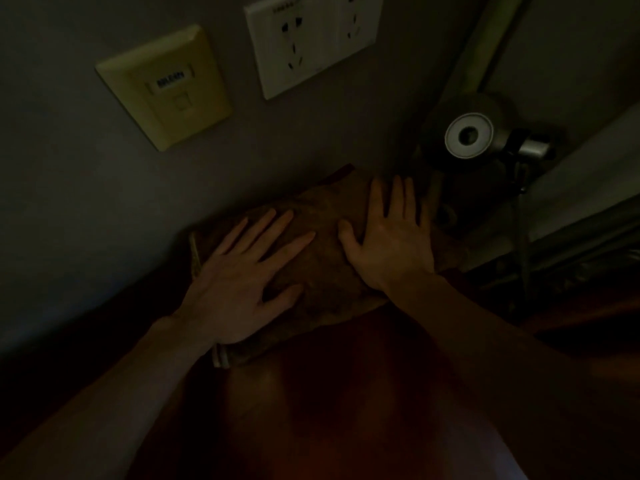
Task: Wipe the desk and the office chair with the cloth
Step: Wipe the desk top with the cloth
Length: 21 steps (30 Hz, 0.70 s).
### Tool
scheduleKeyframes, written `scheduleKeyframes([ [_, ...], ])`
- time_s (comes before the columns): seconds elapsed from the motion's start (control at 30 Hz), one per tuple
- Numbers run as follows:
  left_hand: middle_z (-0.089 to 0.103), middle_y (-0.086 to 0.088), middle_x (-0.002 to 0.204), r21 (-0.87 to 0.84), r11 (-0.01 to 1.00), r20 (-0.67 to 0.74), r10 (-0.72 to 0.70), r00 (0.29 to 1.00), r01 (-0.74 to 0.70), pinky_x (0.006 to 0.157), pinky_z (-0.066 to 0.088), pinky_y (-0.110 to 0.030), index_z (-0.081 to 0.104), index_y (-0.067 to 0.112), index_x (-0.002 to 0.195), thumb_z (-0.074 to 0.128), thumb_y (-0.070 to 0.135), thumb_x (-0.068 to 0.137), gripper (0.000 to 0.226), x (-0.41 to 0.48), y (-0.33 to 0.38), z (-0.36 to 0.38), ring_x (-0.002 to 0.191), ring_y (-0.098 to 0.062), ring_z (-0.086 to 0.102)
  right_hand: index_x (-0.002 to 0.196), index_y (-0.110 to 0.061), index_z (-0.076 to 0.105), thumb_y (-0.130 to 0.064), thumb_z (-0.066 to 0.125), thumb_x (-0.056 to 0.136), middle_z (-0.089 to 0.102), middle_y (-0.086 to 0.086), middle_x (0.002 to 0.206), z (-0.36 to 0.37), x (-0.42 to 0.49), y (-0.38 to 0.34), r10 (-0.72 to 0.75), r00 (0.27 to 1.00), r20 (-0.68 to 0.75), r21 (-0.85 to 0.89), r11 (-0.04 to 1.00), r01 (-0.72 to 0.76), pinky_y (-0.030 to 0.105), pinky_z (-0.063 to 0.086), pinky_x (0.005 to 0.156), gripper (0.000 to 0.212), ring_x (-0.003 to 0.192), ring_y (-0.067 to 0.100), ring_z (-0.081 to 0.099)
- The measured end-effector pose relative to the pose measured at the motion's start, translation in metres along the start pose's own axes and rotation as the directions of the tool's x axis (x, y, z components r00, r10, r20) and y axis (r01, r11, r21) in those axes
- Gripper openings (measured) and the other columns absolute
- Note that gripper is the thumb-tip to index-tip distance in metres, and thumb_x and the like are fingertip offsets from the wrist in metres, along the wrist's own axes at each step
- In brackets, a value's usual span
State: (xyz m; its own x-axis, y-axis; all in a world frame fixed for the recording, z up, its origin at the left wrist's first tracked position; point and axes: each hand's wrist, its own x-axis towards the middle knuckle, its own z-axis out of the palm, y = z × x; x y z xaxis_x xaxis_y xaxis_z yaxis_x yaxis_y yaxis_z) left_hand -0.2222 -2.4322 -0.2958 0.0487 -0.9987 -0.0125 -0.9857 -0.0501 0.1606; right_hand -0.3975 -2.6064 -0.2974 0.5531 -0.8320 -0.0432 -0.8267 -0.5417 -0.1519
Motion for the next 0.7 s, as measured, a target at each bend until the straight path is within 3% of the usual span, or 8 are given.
scheduleKeyframes([
  [0.33,0.014,-0.002,0.173,-0.048,0.968,-0.060,-0.248,0.967,0.245,0.126,0.016,-0.044,0.018,0.035,0.165,0.021,0.067,0.097,0.076,0.018,0.002,0.006,0.160,-0.022,0.013,0.166,-0.018,0.018,-0.065,0.035,0.100,0.017,0.022,0.170,0.001,0.062,-0.036,-0.052,0.998,0.026,0.019,0.999,0.051,0.053,0.014,0.126,0.082,0.158,0.035,0.014],
  [0.53,0.017,0.000,0.173,-0.087,0.953,-0.030,-0.292,0.956,0.289,0.124,0.020,-0.047,0.015,0.036,0.165,0.018,0.071,0.093,0.080,0.028,-0.002,0.005,0.158,-0.022,0.018,0.165,-0.023,0.023,-0.061,0.037,0.102,0.020,0.019,0.170,0.001,0.072,-0.037,-0.136,0.990,0.018,0.024,0.990,0.136,0.053,0.016,0.124,0.075,0.158,0.035,0.017],
  [0.7,0.018,0.000,0.173,-0.091,0.953,-0.048,-0.293,0.955,0.288,0.125,0.020,-0.045,0.014,0.038,0.165,0.014,0.073,0.089,0.084,0.031,-0.004,0.004,0.158,-0.022,0.019,0.166,-0.029,0.015,-0.059,0.029,0.106,0.014,0.010,0.173,0.003,0.065,-0.031,-0.220,0.975,0.016,0.016,0.976,0.219,0.053,0.010,0.126,0.069,0.160,0.030,0.010],
])
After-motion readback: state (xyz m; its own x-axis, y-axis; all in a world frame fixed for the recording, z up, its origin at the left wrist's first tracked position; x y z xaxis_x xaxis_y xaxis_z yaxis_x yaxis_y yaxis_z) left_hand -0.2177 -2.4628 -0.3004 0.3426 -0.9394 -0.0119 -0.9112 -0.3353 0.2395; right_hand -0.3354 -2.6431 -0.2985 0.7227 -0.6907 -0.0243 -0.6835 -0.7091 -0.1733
